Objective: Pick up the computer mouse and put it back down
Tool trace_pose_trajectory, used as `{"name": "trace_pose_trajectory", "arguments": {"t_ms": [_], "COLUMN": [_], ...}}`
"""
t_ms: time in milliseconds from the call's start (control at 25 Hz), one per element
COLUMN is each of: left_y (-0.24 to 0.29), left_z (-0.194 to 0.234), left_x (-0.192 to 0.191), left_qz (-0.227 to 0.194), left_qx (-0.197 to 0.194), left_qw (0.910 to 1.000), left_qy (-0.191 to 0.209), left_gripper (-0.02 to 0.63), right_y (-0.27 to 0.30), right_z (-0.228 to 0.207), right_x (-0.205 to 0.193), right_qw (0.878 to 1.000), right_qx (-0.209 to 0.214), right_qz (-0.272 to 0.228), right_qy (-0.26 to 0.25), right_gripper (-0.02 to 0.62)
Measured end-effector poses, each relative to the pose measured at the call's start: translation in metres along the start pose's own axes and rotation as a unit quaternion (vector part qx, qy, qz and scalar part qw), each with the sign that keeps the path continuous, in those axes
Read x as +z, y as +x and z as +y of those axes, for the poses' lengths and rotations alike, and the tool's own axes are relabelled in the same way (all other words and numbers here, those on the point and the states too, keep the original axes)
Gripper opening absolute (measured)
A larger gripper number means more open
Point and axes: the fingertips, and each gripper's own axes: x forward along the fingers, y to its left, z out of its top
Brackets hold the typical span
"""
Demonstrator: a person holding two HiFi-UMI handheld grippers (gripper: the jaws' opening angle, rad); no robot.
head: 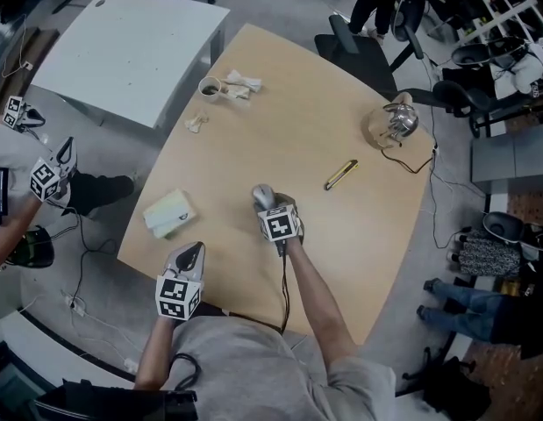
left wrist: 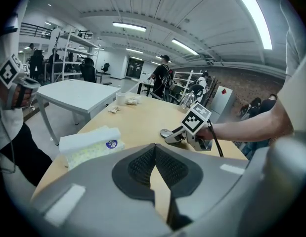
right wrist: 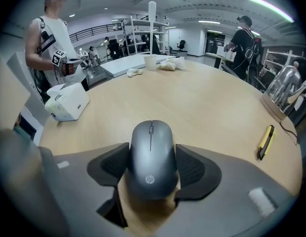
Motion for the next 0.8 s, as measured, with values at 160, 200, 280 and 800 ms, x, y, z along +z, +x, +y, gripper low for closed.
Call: {"name": "trace_pose_trajectory", "arguments": {"t_ms": [160,200,280,800], "left_y": [-0.002,-0.003,-0.004,-0.007], "left_z": [0.0,0.0,0.0,-0.005], "left_x": [0.002,0.002,0.004,0.007], "left_qz": [-0.003,-0.003,-0.005,-0.011], "left_qx": [0.002,0.002,0.003,0.002], "left_qw": [1.0,1.0,1.0,0.9999], "left_qy": [0.002,0.002,0.002,0.009], "left_gripper": [0.02,0.02,0.02,0.02], "right_y": [-0.001,-0.001,-0.001,-0.012], "right_z": [-0.001,-0.001,-0.001,-0.003], "right_x": [-0.001,-0.001,-0.001,-0.004], "right_qw": [1.0,1.0,1.0,1.0], "right_qx": [-0.002,-0.001,0.002,0.003], "right_qz": [0.003,0.002,0.002,-0.008], "right_qy": [0.005,0.006,0.008,0.018], "right_gripper": [0.298,0.298,0.298,0.296]}}
